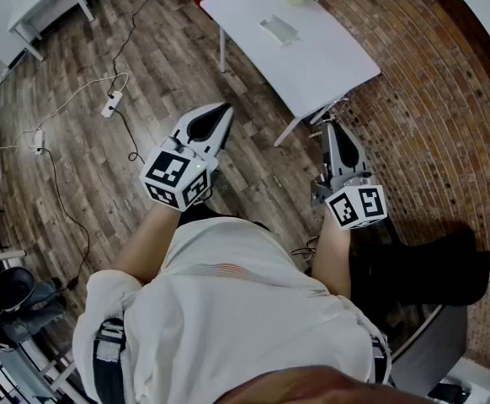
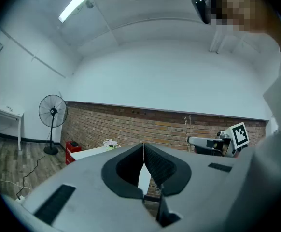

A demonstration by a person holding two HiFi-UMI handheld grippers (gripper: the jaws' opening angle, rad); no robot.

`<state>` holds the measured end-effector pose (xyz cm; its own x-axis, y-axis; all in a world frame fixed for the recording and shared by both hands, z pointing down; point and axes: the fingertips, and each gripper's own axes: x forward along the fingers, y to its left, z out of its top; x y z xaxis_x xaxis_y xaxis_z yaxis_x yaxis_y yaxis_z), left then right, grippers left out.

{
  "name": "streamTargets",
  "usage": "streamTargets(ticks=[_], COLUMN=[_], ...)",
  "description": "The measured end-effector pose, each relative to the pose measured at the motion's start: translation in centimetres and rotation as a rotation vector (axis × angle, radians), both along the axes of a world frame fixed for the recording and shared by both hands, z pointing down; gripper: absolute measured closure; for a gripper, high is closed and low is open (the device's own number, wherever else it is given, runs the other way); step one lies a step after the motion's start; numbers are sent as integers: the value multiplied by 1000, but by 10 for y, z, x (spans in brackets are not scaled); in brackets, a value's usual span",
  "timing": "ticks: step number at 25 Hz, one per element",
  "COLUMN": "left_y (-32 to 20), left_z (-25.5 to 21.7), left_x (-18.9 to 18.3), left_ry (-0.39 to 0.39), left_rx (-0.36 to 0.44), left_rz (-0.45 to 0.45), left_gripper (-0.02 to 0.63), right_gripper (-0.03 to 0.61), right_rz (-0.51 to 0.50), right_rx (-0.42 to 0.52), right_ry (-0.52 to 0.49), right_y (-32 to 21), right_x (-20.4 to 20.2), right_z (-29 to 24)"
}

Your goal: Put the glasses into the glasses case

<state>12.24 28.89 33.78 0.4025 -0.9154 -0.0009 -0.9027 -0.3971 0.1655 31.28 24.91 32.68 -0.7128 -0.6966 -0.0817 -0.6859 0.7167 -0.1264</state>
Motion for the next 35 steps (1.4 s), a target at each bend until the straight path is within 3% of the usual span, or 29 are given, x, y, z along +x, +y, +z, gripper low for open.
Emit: streamTargets(ticks=[17,23,29,35], left_y=[9,4,-17,-59], left_z=[7,21,29,24], left_x=[-19,-27,-71,-126], left_ry=[5,1,1,44], left_rx=[-22,-60,-98,-72], left_rz=[-9,-7,-30,-26], left_gripper=[597,595,597,596], right_gripper=[508,508,506,506], right_rz=[-9,-55,-105,-96], right_rx=[7,-2,-21,-11], right_ry=[18,46,48,90], right_y=[9,5,-16,-54], right_x=[-19,-36,-83,-137], right_z=[5,18,27,19])
